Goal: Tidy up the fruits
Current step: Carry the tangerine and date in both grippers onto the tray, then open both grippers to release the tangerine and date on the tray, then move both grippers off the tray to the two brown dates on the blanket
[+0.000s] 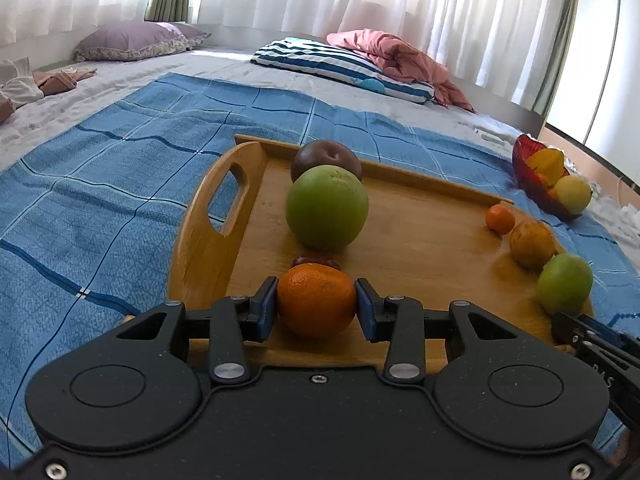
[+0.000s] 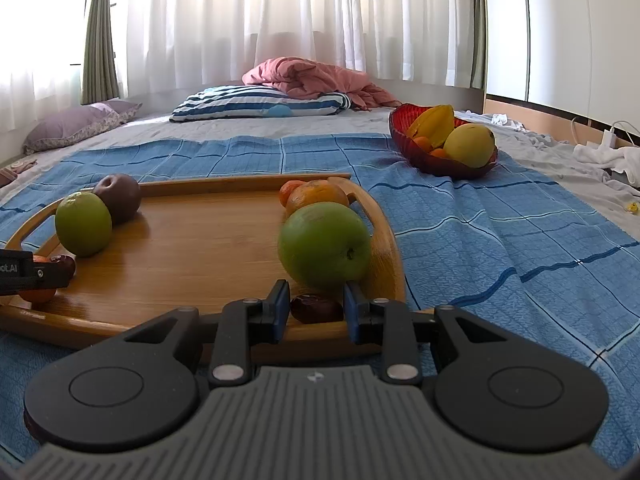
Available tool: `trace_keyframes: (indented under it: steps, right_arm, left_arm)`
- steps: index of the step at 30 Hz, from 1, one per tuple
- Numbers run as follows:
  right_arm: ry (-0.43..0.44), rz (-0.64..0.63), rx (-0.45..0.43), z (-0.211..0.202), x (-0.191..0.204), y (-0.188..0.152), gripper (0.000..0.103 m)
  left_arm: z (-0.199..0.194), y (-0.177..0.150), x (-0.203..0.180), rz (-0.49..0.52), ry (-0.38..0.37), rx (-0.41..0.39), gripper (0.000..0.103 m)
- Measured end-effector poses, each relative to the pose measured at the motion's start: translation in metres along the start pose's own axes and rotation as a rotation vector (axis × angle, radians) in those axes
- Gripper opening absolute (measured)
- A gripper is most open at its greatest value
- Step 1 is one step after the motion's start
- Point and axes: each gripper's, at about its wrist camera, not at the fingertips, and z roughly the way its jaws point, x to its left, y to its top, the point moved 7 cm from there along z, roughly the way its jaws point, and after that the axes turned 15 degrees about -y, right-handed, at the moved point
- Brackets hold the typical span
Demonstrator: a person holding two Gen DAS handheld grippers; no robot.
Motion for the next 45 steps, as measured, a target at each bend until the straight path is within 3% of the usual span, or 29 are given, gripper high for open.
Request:
trace_keyframes:
  steps: [9, 13, 15, 18, 24, 28, 45]
  right_arm:
    - [0.018, 0.017, 0.034, 0.005, -0.002, 0.003, 0.037]
    - [0.028, 0.05, 0.049, 0.008, -0.008, 0.004, 0.038]
    - [0.041, 0.066, 0.05, 0.007, -0.01, 0.004, 0.049]
    - [0.054, 0.079, 0.043, 0.004, -0.012, 0.004, 0.06]
    - [0.047, 0.081, 0.009, -0.007, -0.015, 0.007, 0.077]
    - [0.045, 0.074, -0.01, -0.014, -0.016, 0.006, 0.081]
    - [0.145, 0.009, -0.082, -0.055, -0.009, -0.008, 0.094]
  left_arm:
    - [0.0, 0.0, -0.002, 0.014, 0.016, -0.009, 0.039]
    - [-0.003, -0.002, -0.003, 0.026, 0.02, -0.005, 0.048]
    - [-0.005, -0.002, -0.003, 0.026, 0.025, -0.008, 0.054]
    - [-0.009, -0.002, -0.004, 0.034, 0.034, -0.018, 0.075]
    - [-0.019, -0.004, -0.01, 0.053, 0.008, -0.018, 0.085]
    - [-0.029, -0.006, -0.016, 0.066, -0.007, -0.019, 0.091]
    - [-0.065, -0.032, -0.039, 0.169, -0.025, 0.009, 0.1]
